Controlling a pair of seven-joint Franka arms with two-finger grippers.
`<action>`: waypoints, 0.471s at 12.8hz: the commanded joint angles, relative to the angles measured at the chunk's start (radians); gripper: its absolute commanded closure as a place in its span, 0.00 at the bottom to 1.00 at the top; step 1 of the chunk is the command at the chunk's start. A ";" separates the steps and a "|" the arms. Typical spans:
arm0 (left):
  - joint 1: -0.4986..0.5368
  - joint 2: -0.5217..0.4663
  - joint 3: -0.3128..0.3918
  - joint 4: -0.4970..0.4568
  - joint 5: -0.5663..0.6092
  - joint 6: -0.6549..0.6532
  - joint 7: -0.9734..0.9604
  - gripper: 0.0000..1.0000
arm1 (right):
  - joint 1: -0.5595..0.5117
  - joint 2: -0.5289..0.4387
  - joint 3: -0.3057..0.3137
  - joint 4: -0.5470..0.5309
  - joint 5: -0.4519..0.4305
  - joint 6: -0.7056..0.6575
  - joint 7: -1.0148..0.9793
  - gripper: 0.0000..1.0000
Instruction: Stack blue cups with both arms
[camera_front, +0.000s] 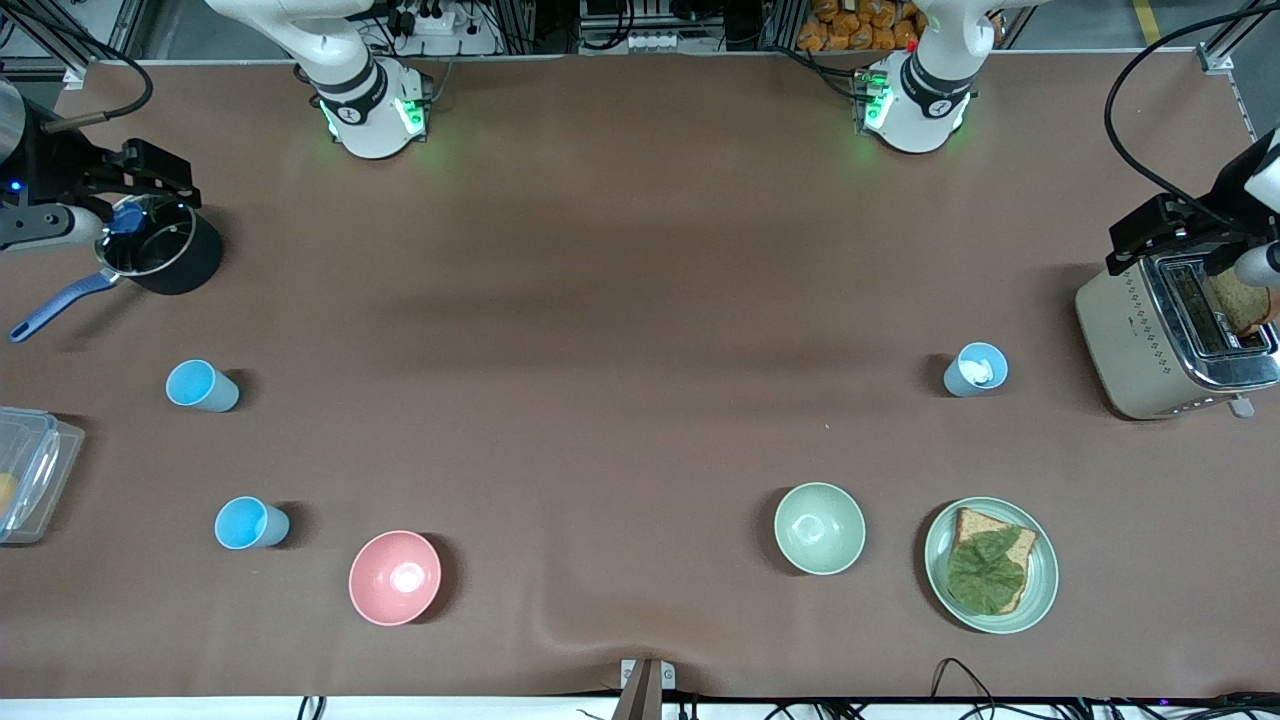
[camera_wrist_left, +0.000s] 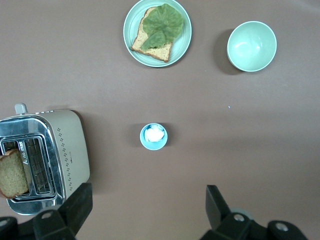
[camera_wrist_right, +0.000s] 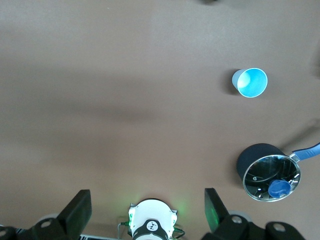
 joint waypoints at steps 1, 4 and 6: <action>0.005 -0.011 -0.003 0.004 -0.013 -0.009 -0.013 0.00 | 0.001 -0.017 0.001 -0.006 -0.001 -0.008 -0.005 0.00; 0.002 -0.006 -0.002 0.006 -0.002 -0.009 -0.019 0.00 | 0.001 -0.017 0.001 -0.006 -0.001 -0.008 -0.005 0.00; 0.006 0.004 -0.003 0.001 0.001 -0.008 -0.007 0.00 | 0.000 -0.017 0.001 -0.006 -0.001 -0.008 -0.005 0.00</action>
